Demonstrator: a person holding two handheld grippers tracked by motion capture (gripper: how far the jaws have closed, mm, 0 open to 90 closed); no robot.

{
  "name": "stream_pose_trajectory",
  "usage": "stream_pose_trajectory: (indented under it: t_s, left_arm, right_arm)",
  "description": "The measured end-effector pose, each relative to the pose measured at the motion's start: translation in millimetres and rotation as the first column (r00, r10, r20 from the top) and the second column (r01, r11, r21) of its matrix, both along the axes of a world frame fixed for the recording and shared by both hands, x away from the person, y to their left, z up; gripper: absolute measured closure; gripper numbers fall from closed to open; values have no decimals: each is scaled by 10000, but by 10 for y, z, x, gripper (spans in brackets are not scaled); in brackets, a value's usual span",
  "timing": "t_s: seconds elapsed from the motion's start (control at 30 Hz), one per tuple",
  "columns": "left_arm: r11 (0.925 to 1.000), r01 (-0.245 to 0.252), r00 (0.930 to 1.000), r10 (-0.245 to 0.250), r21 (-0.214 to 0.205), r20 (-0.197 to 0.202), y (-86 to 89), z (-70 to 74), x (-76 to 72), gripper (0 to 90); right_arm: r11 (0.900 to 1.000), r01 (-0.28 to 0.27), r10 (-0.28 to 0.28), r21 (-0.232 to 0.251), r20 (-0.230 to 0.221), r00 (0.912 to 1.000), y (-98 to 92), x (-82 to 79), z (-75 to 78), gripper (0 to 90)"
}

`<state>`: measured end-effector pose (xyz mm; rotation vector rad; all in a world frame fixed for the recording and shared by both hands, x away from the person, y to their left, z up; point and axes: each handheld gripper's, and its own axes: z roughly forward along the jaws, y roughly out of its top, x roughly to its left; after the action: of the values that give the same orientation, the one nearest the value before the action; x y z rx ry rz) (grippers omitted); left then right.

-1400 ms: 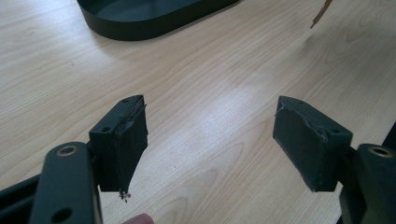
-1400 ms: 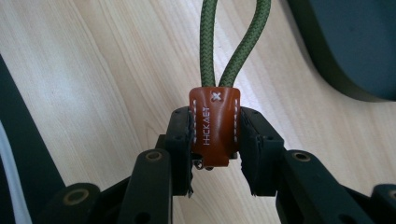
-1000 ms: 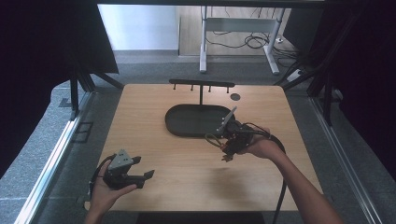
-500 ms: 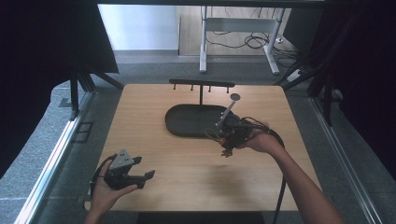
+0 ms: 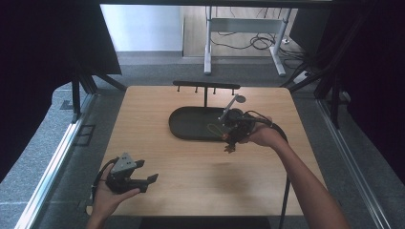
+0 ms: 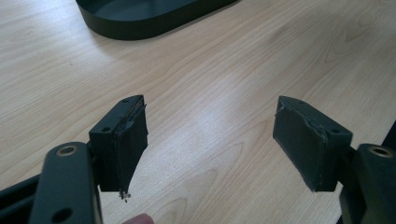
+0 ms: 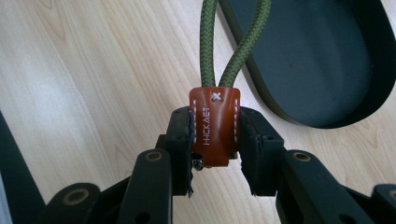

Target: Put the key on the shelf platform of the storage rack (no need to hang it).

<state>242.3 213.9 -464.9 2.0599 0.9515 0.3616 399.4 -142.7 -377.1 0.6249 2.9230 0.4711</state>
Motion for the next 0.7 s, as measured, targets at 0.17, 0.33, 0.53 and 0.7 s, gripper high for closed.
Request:
stream_pose_trajectory:
  t_s: [0.17,0.33,0.53,0.7]
  left_arm:
    - [10000,22,10000,-22,-2,-17,-1,-5,4,265]
    - [10000,21,10000,-21,-9,-3,0,-1,1,265]
    - [10000,37,10000,-37,-20,-12,-7,-7,4,265]
    - [10000,53,10000,-53,5,-13,0,-7,8,265]
  right_arm:
    - [10000,7,-7,-39,-6,10000,12,53,12,667]
    - [10000,60,-60,-14,32,10000,28,114,37,667]
    - [10000,2,-1,-84,81,10000,72,199,47,667]
    - [9997,-179,180,-146,59,9998,133,285,63,667]
